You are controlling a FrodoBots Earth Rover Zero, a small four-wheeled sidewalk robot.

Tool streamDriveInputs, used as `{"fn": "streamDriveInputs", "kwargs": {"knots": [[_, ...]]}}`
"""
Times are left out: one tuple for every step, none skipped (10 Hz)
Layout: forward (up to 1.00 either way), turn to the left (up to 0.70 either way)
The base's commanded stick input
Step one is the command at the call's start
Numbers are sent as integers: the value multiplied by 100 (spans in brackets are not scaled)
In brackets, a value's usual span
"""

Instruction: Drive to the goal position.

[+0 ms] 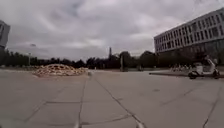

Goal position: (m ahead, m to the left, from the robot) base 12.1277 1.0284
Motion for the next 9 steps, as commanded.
{"fn": "streamDriveInputs", "kwargs": {"knots": [[45,0],[45,0],[45,0],[45,0],[45,0],[45,0],[45,0],[45,0],[45,0]]}}
